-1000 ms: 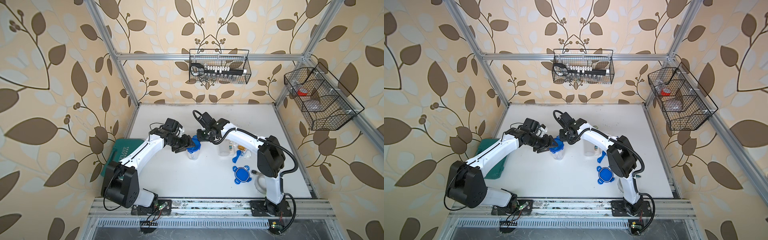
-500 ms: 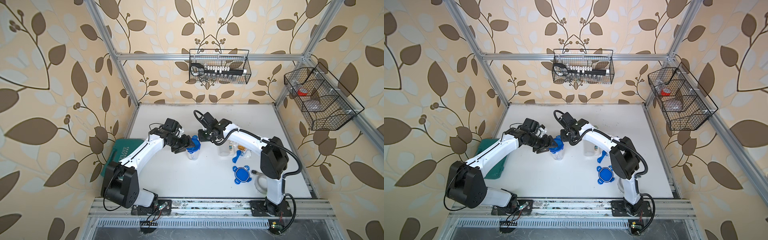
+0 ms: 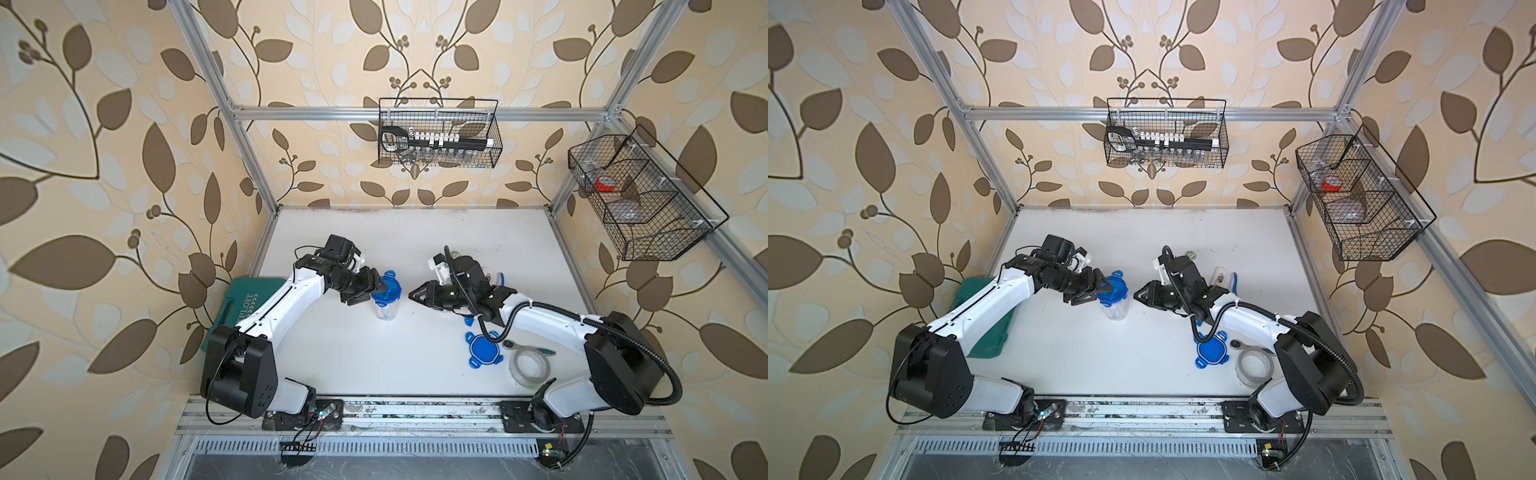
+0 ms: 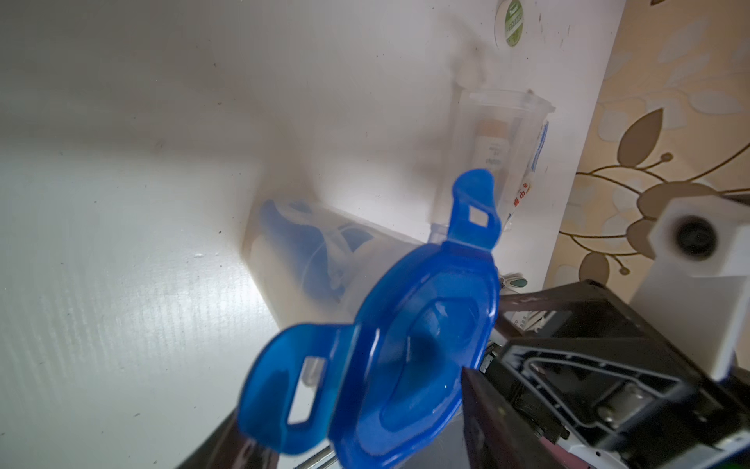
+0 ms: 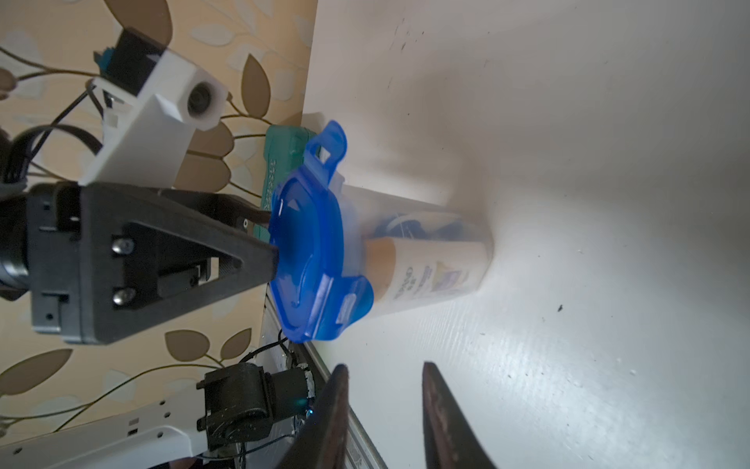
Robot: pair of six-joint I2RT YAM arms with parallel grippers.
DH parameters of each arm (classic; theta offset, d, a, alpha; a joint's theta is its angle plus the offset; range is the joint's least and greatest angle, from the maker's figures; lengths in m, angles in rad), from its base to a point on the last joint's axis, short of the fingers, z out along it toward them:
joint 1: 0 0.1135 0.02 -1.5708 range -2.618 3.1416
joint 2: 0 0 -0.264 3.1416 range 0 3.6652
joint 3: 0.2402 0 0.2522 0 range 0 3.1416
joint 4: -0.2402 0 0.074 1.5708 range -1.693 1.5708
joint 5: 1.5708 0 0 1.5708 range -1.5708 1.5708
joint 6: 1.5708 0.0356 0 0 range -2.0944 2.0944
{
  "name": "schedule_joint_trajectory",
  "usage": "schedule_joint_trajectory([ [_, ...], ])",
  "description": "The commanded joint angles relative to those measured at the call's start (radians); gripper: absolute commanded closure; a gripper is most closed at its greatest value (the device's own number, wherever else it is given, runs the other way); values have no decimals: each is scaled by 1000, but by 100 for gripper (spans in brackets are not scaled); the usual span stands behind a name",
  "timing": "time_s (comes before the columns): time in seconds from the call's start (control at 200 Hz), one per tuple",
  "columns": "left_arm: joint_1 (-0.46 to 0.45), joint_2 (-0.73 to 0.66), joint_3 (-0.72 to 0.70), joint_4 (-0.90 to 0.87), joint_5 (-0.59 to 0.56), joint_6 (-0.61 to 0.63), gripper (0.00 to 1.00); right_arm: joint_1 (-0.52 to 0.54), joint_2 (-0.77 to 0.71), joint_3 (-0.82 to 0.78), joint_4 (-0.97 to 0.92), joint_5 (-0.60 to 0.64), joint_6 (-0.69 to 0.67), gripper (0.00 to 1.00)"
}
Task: Take out toiletry kits
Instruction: Unfasten the latch on the container.
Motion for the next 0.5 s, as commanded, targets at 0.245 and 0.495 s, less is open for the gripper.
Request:
schedule_joint_trajectory([
  [0.245, 3, 24, -8, 20, 14, -11, 34, -2, 124, -99, 578, -174, 246, 64],
  [0.495, 4, 21, -49, 11, -11, -16, 35, -26, 249, -132, 810, -215, 370, 57],
])
